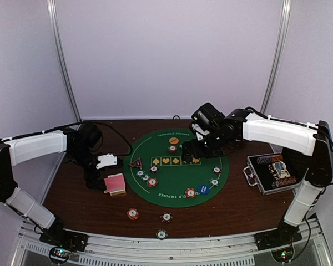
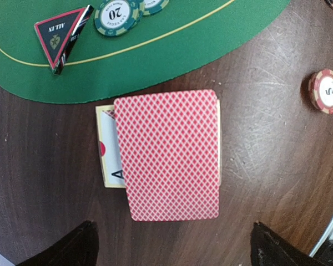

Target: Distribute texas hold em gaming equipment

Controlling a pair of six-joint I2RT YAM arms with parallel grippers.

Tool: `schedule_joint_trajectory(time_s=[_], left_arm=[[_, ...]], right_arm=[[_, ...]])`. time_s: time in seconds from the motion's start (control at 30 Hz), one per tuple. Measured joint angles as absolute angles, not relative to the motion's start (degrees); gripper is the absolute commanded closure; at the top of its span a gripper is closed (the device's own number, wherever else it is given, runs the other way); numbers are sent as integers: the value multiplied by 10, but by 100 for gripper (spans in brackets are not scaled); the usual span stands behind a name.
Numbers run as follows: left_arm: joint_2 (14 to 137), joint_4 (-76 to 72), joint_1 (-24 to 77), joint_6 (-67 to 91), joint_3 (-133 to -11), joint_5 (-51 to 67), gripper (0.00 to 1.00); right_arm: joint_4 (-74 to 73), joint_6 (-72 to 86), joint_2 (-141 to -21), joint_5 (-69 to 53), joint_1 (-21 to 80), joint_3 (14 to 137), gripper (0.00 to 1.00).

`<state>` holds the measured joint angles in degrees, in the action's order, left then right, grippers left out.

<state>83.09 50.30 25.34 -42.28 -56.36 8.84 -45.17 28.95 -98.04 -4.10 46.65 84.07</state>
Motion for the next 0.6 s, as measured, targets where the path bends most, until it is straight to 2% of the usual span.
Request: schedule_joint_trajectory(time_s=[0.6], left_arm=[[863,499,255,-447,-564,96,2]], right_arm=[[-452,290,-980,-41,478,841,1]])
